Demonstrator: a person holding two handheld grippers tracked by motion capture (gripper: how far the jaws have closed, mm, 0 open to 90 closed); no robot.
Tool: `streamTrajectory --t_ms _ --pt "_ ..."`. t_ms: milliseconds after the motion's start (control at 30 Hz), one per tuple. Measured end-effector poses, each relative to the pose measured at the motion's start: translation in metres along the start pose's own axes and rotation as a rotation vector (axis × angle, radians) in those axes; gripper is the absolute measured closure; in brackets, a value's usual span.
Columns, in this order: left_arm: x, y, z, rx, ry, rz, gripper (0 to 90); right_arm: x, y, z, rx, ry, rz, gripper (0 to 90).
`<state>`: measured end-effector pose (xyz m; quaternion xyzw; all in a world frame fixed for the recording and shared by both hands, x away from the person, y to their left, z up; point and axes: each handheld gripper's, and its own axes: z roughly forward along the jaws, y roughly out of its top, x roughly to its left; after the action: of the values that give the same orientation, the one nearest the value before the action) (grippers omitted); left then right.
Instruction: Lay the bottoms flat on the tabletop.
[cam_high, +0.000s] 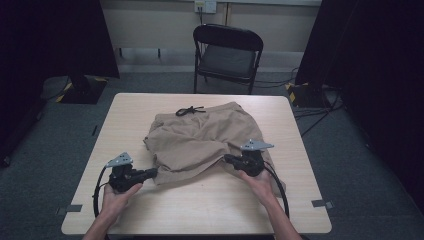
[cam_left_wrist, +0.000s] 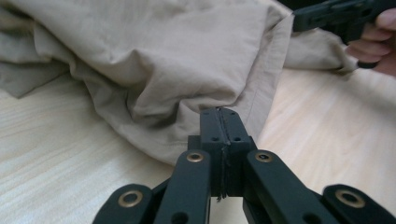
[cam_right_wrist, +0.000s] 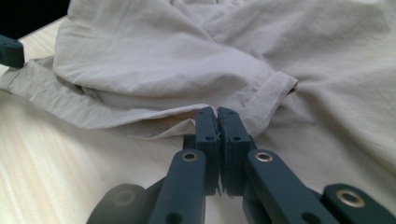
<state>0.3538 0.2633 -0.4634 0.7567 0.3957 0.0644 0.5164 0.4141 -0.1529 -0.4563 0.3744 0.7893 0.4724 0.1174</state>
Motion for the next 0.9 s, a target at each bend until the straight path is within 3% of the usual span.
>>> streamTrajectory --t_ms 67,267,533,733,900 --pt "-0.002 -0.001 -0.008 -0.036 -0.008 -0.015 89.9 0.004 0.002 -0.004 -0.013 -0.005 -0.002 88.4" --pt "-0.014 0.003 -0.038 -0.090 -0.005 0.012 89.9 0.021 0.007 -0.016 -0.043 0.028 -0.033 88.4" --pt "-0.029 -0.003 -0.078 -0.163 -0.013 0.013 89.8 0.046 0.007 -0.028 -0.044 0.083 -0.075 88.4" --pt "-0.039 -0.016 -0.099 -0.151 -0.020 0.009 89.8 0.067 0.004 -0.035 -0.026 0.126 -0.116 88.4" --pt "-0.039 -0.028 -0.104 -0.087 -0.008 0.020 89.8 0.087 -0.011 -0.044 -0.001 0.172 -0.141 88.4"
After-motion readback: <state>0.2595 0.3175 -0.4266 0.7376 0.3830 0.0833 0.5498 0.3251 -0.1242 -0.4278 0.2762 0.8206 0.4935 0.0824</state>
